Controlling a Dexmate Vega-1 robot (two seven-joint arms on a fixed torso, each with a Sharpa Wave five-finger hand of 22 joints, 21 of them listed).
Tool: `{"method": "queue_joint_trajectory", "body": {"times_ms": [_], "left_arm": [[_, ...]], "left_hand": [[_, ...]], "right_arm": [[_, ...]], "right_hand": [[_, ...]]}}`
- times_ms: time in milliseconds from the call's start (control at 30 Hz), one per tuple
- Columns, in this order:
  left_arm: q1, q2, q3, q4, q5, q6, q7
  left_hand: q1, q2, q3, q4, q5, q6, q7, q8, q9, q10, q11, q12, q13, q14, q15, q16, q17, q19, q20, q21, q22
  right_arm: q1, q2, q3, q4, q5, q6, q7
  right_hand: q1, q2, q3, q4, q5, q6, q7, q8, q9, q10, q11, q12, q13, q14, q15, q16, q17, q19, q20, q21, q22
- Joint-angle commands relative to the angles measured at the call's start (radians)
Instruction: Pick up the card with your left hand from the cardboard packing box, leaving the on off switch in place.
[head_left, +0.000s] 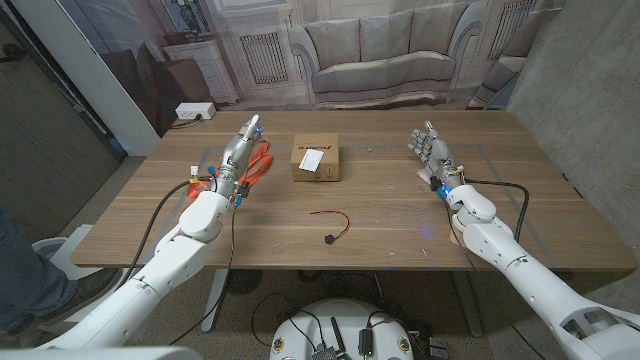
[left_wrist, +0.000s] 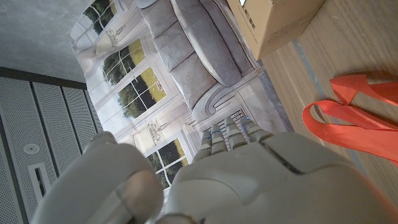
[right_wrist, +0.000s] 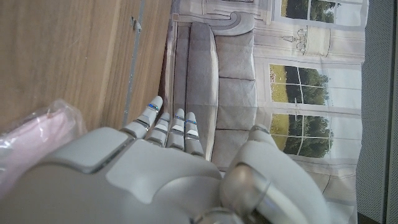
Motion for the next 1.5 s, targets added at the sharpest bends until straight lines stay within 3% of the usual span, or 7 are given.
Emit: {"method": "queue_joint_trajectory", "body": {"times_ms": [33, 1167, 1500], "left_arm": [[0.040, 0.004, -0.024, -0.013, 0.038, -0.032, 0.034], [0.096, 0.003, -0.037, -0.060, 0.094, -0.026, 0.079], [0.120, -0.004, -0.042, -0.074, 0.151, -0.031, 0.126]], "left_hand": [[0.011, 0.000, 0.002, -0.005, 0.012, 0.023, -0.003, 0.013, 0.003, 0.019, -0.006, 0.010, 0.002, 0.012, -0.003, 0.006, 0.004, 0.005, -0.004, 0.002, 0.003], [0.030, 0.009, -0.002, -0.012, 0.019, 0.053, -0.001, 0.013, 0.002, 0.049, -0.004, 0.011, 0.002, 0.040, -0.008, 0.006, 0.003, 0.018, -0.018, 0.003, 0.003], [0.035, 0.011, -0.004, -0.014, 0.020, 0.059, -0.003, 0.012, 0.002, 0.056, -0.012, 0.011, 0.002, 0.047, -0.013, 0.006, 0.003, 0.021, -0.018, 0.003, 0.003]], "right_arm": [[-0.013, 0.011, 0.003, -0.004, -0.002, 0.024, -0.013], [-0.033, -0.050, 0.015, -0.088, -0.017, 0.010, -0.005], [-0.041, -0.046, 0.023, -0.085, -0.007, 0.026, -0.001]], "right_hand": [[0.002, 0.009, 0.005, -0.005, -0.001, 0.010, -0.004, 0.010, 0.002, 0.013, -0.001, 0.006, 0.002, 0.008, -0.001, 0.002, 0.004, 0.013, -0.013, -0.001, 0.004], [0.000, 0.011, 0.003, -0.008, -0.004, 0.014, -0.007, 0.008, 0.002, 0.015, -0.002, 0.005, 0.002, 0.011, -0.003, -0.001, 0.005, 0.021, -0.013, -0.016, 0.005], [0.000, 0.011, 0.003, -0.009, -0.004, 0.014, -0.005, 0.007, 0.002, 0.016, -0.004, 0.004, 0.003, 0.012, -0.003, -0.001, 0.005, 0.022, -0.012, -0.020, 0.005]]}}
